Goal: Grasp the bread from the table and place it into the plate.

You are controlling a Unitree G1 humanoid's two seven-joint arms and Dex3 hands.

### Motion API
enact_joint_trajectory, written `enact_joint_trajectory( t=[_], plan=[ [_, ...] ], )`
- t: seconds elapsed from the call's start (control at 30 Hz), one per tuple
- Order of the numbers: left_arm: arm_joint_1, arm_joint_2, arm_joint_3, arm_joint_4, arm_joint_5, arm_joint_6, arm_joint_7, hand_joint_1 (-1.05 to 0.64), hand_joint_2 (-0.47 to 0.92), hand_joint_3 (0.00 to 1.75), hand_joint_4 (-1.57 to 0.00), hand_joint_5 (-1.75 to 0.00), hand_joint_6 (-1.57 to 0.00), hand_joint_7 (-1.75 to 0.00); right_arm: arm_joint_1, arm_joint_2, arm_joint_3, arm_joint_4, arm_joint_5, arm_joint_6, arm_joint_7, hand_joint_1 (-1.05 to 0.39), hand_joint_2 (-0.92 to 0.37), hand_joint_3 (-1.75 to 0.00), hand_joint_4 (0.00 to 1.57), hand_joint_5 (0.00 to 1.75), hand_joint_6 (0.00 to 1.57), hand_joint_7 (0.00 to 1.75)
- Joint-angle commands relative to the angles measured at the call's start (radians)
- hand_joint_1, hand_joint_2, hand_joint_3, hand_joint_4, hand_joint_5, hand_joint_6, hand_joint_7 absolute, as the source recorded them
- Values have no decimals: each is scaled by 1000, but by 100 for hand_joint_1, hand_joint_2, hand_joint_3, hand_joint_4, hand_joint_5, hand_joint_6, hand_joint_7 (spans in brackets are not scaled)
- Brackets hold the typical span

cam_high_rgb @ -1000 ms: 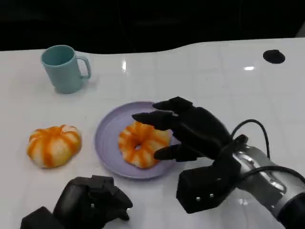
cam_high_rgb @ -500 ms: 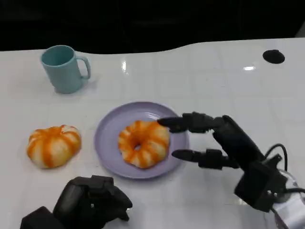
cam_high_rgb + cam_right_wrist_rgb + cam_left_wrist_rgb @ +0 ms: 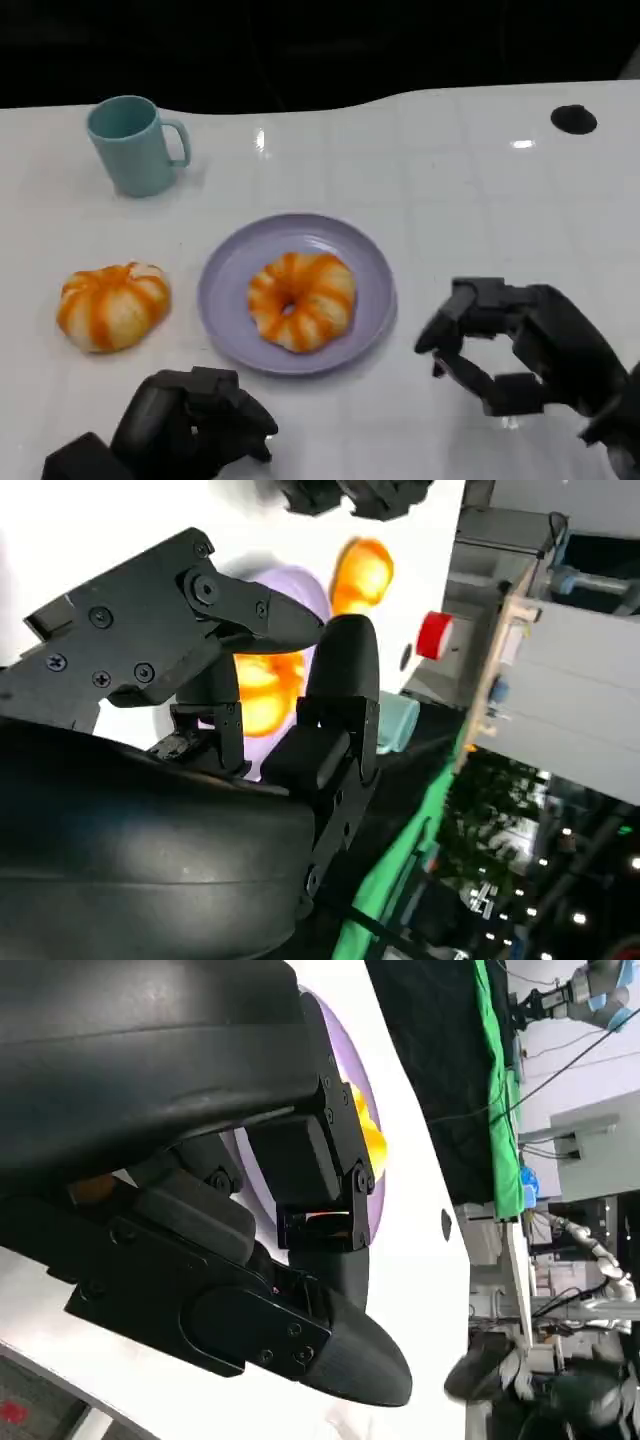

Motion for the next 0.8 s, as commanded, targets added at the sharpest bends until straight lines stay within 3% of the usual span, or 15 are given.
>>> enact_joint_trajectory(
  t=[0.03, 0.2, 0.3, 0.47, 0.63, 0.8],
  plan=[
    [5, 10, 7, -6, -8, 9, -1, -105, 88, 0, -118, -105, -132, -71, 61, -33, -31, -58, 27, 43, 39, -17, -61, -80, 77, 153, 72, 127],
    [3, 11, 7, -1, -4, 0, 1, -105, 89, 0, -119, -104, -131, -70, 118, -40, -49, -89, -4, 41, 42, -17, -65, -72, 78, 161, 71, 130],
    [4, 13, 6, -2, -3, 1, 0, -105, 89, 0, -119, -104, -132, -70, 130, -33, -54, -76, -35, 11, 25, -18, -64, -75, 77, 166, 70, 133],
    [8, 15, 6, -7, -4, 0, -3, -105, 89, 0, -119, -104, -131, -70, 146, -27, -58, -60, -87, -27, -11, -19, -58, -87, 78, 173, 80, 122],
    [8, 18, 8, -5, -4, -2, -3, -105, 90, 1, -119, -104, -131, -70, 165, -19, -62, -55, -122, -34, -58, -23, -58, -92, 86, 175, 80, 126],
    [8, 21, 8, -5, -6, -2, -5, -105, 90, 0, -119, -103, -131, -70, 153, -8, -65, -2, -141, -93, -89, -22, -55, -99, 86, 175, 77, 135]
  ],
)
